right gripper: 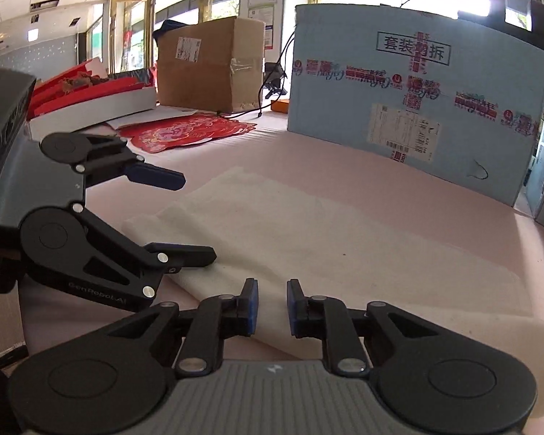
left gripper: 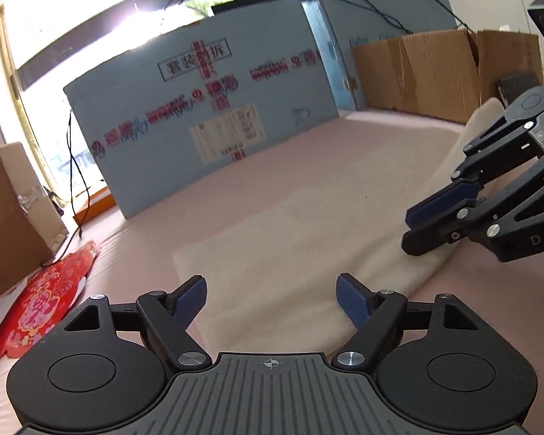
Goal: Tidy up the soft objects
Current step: 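Grasp the folded bag edge with the right gripper while the left gripper grasps its other end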
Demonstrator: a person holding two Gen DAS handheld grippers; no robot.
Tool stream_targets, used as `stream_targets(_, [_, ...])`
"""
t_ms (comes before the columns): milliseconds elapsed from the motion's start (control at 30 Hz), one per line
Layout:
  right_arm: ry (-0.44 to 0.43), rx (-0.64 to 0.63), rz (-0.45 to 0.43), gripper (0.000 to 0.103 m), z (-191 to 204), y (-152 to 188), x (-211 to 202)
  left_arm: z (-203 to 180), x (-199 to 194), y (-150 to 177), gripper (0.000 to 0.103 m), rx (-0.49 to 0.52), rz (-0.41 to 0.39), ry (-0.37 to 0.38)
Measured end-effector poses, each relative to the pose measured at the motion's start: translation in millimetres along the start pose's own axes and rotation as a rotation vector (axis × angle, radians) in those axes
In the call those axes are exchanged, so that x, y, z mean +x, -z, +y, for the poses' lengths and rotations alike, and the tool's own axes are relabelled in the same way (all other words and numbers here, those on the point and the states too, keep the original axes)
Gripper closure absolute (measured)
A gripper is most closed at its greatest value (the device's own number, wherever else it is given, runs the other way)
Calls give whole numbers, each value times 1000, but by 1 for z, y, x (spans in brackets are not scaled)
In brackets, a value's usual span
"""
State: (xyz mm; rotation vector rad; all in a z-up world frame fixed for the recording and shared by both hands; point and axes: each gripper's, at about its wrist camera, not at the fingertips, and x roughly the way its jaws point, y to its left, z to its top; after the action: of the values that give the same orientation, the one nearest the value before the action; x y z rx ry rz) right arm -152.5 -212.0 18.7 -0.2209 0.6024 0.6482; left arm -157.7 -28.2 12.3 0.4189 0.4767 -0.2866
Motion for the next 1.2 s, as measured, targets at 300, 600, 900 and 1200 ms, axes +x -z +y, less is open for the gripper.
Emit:
stream_targets(300, [246,123,12,85,-64,30,-41,4,1,4,22,-23,1,11])
stream_targets(600, [465,102,25,53,-83,48,-63,8,-2,7,21,-47,3,7])
stream_targets(900, [415,-233,-31,47,-38,48,-76,10,-2,8,20,-67,10,9])
stream_targets(1200, [380,-773,75,47,11,50,-51,17,1,10,18,-124,22,34])
